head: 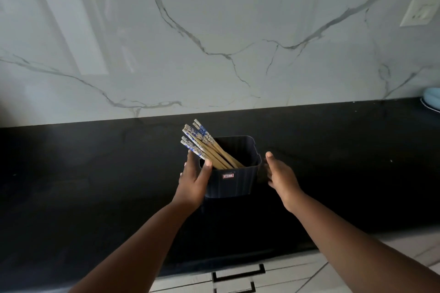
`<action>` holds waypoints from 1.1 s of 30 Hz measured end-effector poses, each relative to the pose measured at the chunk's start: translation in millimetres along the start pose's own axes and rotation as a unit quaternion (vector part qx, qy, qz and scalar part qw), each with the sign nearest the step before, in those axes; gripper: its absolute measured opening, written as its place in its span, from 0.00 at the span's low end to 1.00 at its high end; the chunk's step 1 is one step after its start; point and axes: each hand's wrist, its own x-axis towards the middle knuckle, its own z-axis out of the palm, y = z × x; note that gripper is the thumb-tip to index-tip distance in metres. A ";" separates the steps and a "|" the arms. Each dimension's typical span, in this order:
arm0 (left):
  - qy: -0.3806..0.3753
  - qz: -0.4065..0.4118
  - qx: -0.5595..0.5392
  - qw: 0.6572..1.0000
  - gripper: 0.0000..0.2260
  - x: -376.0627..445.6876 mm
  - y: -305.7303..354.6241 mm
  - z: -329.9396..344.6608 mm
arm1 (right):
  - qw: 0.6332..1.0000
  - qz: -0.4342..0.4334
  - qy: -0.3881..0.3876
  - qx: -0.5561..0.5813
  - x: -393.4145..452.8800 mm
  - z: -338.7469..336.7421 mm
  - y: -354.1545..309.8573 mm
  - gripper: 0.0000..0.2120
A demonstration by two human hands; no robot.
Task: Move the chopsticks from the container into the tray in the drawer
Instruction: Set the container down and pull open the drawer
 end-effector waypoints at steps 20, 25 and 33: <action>0.009 -0.051 0.538 0.842 0.44 -114.0 -72.3 -10.1 | 0.623 -0.588 -0.113 -0.503 -134.0 -32.7 200.1 0.23; 0.016 -0.053 0.534 0.844 0.44 -112.1 -72.4 -10.4 | 0.607 -0.630 -0.037 -0.483 -123.8 -0.1 221.6 0.24; 0.018 -0.044 0.534 0.844 0.42 -111.4 -76.3 -13.2 | 0.610 -0.548 -0.109 -0.561 -108.2 0.2 267.7 0.33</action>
